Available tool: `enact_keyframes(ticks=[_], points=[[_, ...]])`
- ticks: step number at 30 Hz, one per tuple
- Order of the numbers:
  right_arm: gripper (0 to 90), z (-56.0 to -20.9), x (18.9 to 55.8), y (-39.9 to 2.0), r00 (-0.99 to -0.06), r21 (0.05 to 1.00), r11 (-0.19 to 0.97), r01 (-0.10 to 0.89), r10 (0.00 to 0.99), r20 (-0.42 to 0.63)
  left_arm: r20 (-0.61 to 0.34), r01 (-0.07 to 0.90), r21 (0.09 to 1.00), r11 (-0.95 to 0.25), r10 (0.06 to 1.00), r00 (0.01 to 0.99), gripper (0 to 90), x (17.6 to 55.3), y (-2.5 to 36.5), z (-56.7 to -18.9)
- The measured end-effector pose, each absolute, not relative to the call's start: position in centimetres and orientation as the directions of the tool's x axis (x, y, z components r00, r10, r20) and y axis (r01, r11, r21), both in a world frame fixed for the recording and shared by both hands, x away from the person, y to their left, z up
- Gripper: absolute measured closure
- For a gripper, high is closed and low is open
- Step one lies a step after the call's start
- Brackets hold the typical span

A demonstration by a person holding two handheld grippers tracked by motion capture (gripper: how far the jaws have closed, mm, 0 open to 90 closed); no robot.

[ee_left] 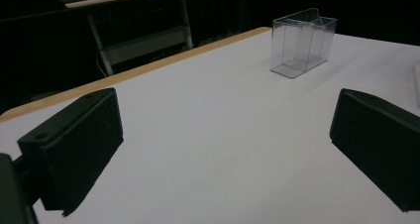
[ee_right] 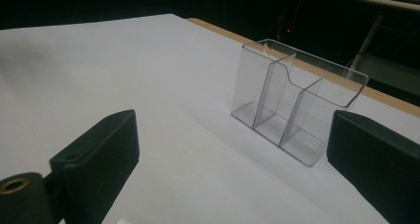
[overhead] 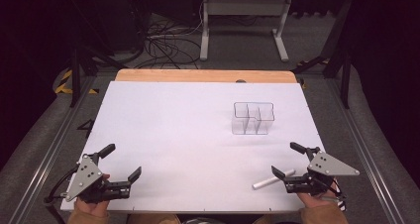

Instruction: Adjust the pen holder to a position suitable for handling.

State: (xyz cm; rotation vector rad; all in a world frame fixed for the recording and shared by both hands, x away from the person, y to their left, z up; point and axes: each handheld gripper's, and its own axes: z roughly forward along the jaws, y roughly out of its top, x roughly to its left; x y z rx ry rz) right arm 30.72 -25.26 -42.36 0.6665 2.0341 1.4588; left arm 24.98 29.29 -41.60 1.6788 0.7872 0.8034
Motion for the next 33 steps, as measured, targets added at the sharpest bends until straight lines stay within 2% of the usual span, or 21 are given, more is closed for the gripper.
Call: enact_keyframes(ticks=[21, 23, 27, 33], points=[[8.0, -41.8, 30.9, -25.2, -0.731, 0.945, 0.316, 0.085, 0.665, -0.156, 0.126, 0.115, 0.967, -0.226, 0.822, 0.555, 1.0, 25.1, 29.3, -41.7], [10.5, -41.7, 31.2, -25.2, -0.730, 0.943, 0.317, 0.102, 0.668, -0.145, 0.124, 0.116, 0.968, -0.224, 0.824, 0.553, 1.0, 25.1, 29.2, -41.7], [13.2, -41.7, 32.6, -25.0, -0.738, 0.920, 0.322, 0.223, 0.672, -0.057, 0.125, 0.116, 0.968, -0.224, 0.824, 0.552, 1.0, 25.0, 29.2, -41.7], [14.3, -41.0, 33.0, -24.7, -0.759, 0.915, 0.350, 0.199, 0.646, -0.082, 0.126, 0.120, 0.967, -0.227, 0.826, 0.550, 1.0, 25.1, 29.2, -41.7]])
